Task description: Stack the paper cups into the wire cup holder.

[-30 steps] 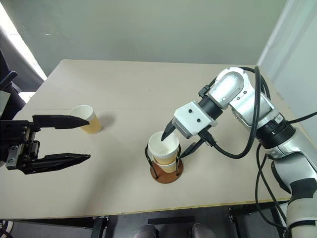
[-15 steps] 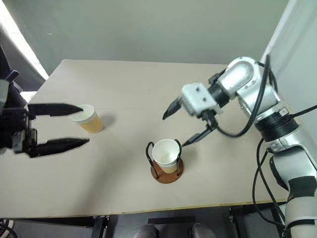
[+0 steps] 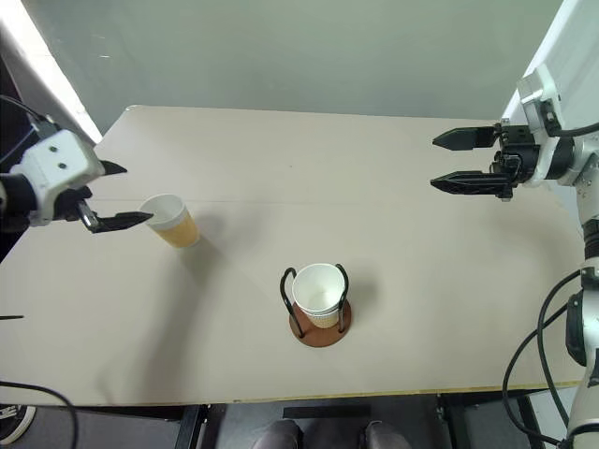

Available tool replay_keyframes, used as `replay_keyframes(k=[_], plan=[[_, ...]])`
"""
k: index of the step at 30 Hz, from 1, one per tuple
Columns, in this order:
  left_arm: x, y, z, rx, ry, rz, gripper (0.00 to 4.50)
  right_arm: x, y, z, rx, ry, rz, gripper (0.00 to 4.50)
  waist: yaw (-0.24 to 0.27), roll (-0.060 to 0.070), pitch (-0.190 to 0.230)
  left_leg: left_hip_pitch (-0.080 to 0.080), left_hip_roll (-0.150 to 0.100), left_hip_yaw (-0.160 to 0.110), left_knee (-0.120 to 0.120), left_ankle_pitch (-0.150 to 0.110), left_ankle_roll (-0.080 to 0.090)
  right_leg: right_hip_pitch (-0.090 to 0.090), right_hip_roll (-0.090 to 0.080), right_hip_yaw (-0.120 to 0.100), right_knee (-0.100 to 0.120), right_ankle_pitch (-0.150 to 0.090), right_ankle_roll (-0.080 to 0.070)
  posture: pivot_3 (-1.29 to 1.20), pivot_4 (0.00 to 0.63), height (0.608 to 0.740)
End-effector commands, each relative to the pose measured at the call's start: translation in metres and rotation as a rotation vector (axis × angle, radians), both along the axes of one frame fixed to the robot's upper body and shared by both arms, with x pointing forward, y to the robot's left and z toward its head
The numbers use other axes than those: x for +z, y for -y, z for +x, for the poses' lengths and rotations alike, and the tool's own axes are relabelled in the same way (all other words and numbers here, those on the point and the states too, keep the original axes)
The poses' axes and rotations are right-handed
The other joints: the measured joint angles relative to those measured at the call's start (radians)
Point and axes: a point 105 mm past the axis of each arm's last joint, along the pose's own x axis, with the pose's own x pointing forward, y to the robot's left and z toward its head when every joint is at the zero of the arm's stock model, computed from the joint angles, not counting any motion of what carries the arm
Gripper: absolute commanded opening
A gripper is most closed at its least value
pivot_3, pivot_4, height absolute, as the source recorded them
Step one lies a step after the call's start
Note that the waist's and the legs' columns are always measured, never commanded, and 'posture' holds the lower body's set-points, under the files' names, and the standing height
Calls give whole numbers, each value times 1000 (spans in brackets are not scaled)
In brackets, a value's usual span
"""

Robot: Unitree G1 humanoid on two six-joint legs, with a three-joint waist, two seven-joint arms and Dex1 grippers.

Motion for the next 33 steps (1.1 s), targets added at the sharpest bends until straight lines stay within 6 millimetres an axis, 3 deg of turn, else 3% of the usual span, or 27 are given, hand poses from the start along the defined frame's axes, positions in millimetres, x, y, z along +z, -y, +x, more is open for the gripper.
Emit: replay_keyframes(k=[1,10,14,24,33], plan=[[-2,-6,3,-15,-31,85,4500,26,4,-25,37,88,25,4480,-4,0,0,0,0,0,0,0,0,0,0,0,-1,0,0,0,150,740],[-23,3,22,-63,-90,85,4500,38,4,-53,36,133,21,4480,-10,0,0,-2,0,-1,5,0,2,0,0,1,-3,2,5,0,150,740],[-38,8,29,-82,-125,64,3617,38,2,-55,26,143,7,4500,-11,0,0,2,-2,-1,8,0,5,3,-1,1,-2,3,6,0,150,740],[-29,12,32,-109,-111,70,39,38,2,-52,-12,170,-21,4500,-11,0,0,1,-4,-2,8,1,6,3,-2,2,-3,2,10,0,150,740],[-19,13,26,-142,-121,54,39,36,2,-51,-10,172,-30,4500,-12,0,0,1,-5,-2,8,1,6,3,-2,3,-2,2,11,0,150,740]])
